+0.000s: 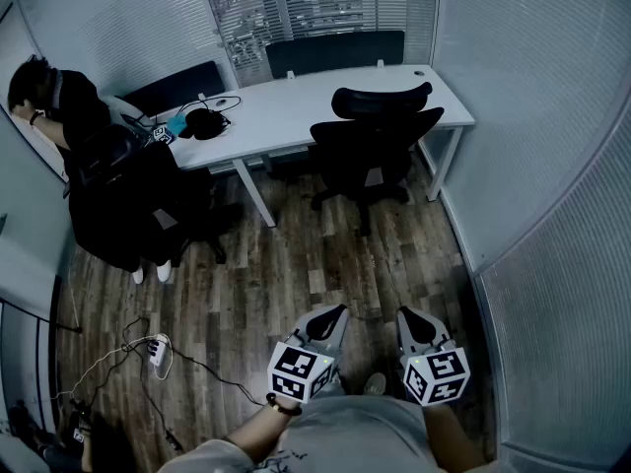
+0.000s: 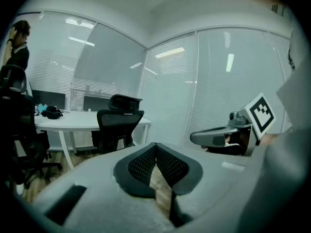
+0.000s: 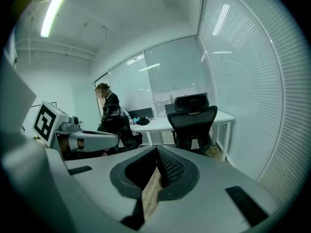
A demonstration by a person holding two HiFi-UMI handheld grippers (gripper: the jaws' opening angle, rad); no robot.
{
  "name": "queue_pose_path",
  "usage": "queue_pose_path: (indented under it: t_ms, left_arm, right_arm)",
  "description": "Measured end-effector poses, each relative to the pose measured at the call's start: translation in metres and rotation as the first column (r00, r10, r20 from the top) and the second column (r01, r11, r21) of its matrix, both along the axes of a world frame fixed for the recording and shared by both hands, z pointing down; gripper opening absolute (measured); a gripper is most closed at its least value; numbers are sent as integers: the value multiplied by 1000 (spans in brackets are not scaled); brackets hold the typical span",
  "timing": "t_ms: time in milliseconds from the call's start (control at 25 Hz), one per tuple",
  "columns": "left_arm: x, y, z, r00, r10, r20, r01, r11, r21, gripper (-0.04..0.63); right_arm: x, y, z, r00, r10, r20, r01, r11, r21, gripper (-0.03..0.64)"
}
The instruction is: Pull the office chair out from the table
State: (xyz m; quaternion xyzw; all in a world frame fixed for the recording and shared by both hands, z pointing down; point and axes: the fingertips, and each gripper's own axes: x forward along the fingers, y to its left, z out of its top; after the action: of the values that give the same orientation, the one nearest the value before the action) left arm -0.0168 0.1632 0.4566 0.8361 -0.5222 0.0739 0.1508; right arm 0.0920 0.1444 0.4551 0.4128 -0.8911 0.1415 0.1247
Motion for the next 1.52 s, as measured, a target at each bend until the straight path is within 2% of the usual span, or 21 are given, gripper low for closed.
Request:
queue_pose_path:
  t_ms: [400, 560, 1040, 1200, 1520]
  left_arm:
    - [-12, 16, -3, 995, 41, 87, -43, 999, 26, 11]
    - [-21, 17, 0, 996, 45, 75, -46, 999, 16, 11]
    - [-62, 13, 8, 996, 60, 61, -62, 998, 23, 11]
    - [-75, 11, 9, 998, 59, 34, -60, 998, 16, 11]
    - [-82, 1, 11, 998, 59, 29, -60, 998, 23, 11]
  right_arm:
    - [-11, 12, 5, 1000, 21, -7, -21, 1000, -18, 6]
    - [-20, 15, 8, 1000, 24, -15, -25, 999, -23, 6]
    - [-56, 5, 4, 997, 73, 37, -73, 997, 10, 6]
    - [-70, 7, 5, 998, 63, 32, -63, 998, 5, 6]
    - [-66, 3, 10, 996, 88, 17, -88, 996, -1, 6]
